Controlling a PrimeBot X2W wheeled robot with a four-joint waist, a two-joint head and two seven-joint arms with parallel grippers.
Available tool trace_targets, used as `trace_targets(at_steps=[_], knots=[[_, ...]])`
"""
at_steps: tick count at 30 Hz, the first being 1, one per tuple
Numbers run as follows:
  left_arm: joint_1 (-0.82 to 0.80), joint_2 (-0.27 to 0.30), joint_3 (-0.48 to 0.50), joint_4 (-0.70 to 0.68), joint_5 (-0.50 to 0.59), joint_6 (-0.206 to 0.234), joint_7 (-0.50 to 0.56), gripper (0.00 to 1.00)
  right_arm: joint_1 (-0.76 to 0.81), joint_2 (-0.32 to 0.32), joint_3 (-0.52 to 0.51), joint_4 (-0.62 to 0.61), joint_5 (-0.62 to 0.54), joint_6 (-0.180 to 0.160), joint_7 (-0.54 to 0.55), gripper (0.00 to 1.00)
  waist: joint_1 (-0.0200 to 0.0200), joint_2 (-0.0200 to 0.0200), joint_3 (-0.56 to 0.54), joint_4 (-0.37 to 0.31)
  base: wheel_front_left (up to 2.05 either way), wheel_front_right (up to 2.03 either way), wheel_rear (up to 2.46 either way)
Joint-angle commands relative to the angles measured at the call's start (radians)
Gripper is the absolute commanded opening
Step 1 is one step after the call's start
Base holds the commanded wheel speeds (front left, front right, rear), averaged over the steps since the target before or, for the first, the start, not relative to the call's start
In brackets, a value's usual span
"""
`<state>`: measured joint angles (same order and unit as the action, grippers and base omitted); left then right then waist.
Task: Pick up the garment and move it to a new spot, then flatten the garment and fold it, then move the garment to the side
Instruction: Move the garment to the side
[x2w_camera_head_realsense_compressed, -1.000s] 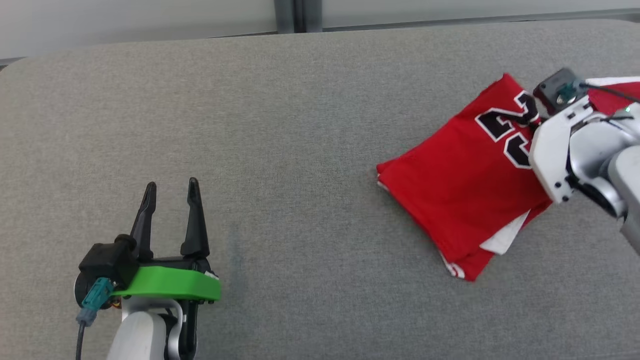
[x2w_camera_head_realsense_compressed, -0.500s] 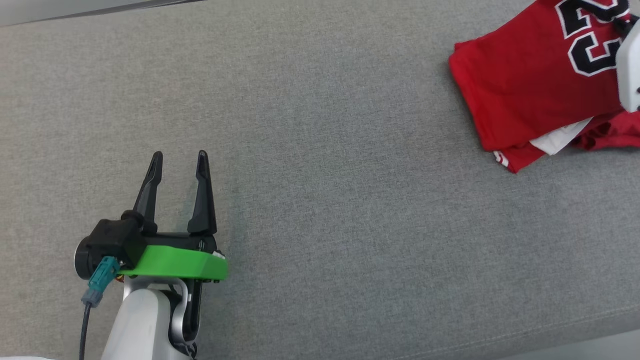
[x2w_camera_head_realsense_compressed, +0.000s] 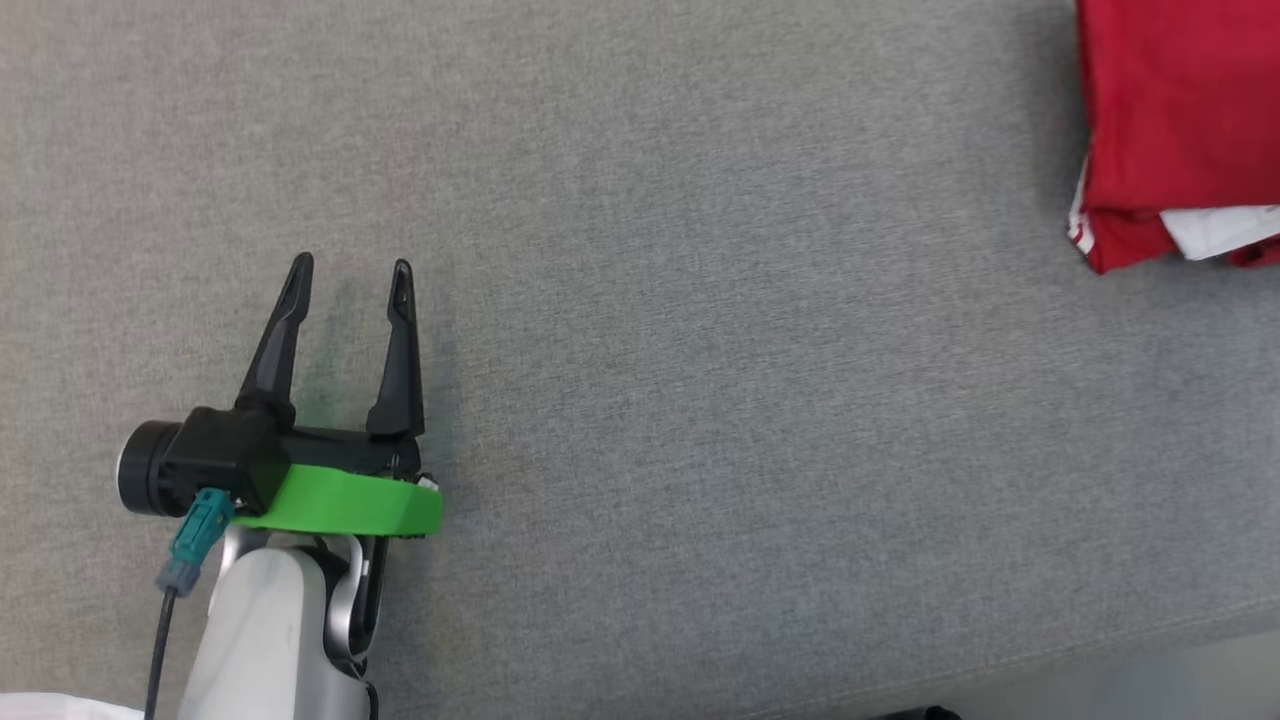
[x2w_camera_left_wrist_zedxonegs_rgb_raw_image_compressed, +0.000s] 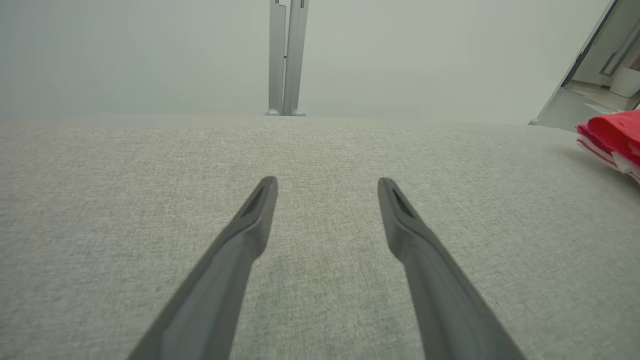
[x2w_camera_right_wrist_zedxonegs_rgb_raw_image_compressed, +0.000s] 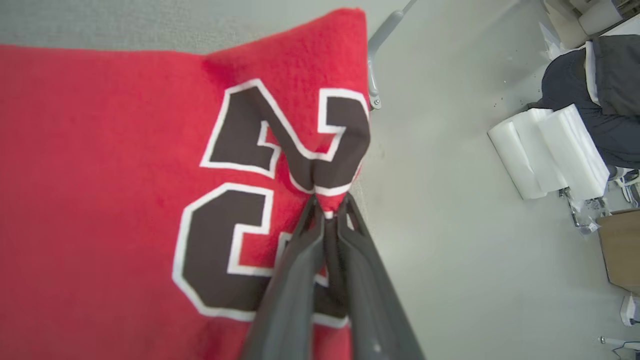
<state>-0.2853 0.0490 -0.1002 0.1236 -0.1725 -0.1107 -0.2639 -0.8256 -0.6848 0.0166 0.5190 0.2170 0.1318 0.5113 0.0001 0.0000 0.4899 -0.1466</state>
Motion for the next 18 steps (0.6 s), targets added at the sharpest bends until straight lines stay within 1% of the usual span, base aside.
trace_targets(at_steps=[1, 5, 12, 13, 14, 18], knots=[[-0.022, 0.004, 0.006, -0.01, 0.013, -0.005, 0.0, 1.0, 0.02, -0.012, -0.012, 0.009, -0.049, -0.002, -0.019, 0.0, -0.0001, 0.0, 0.04, 0.031, 0.0, 0.0, 0.0], [-0.026, 0.004, 0.006, -0.042, 0.031, -0.012, 0.0, 1.0, 0.038, -0.01, -0.062, 0.028, -0.125, -0.002, -0.051, 0.0, -0.0001, 0.0, 0.061, 0.048, 0.0, 0.0, 0.0], [-0.016, 0.004, -0.003, -0.073, 0.031, -0.018, 0.0, 1.0, 0.029, 0.008, -0.134, 0.047, -0.22, -0.002, -0.172, 0.0, -0.0001, 0.0, 0.064, 0.065, 0.0, 0.0, 0.0], [-0.012, 0.003, -0.005, -0.073, 0.031, -0.018, 0.0, 1.0, 0.026, 0.011, -0.144, 0.049, -0.243, -0.002, -0.191, 0.63, -0.0001, 0.0, 0.062, 0.066, 0.0, 0.0, 0.0], [-0.01, 0.003, -0.006, -0.073, 0.031, -0.019, 0.0, 1.0, 0.025, 0.015, -0.148, 0.046, -0.265, -0.002, -0.213, 1.0, -0.0001, 0.0, 0.059, 0.067, 0.0, 0.0, 0.0], [-0.001, 0.004, -0.003, -0.064, 0.025, -0.019, 0.0, 1.0, 0.013, 0.039, -0.188, 0.038, -0.351, -0.002, -0.308, 1.0, -0.0001, 0.0, 0.039, 0.064, 0.0, 0.0, 0.0]])
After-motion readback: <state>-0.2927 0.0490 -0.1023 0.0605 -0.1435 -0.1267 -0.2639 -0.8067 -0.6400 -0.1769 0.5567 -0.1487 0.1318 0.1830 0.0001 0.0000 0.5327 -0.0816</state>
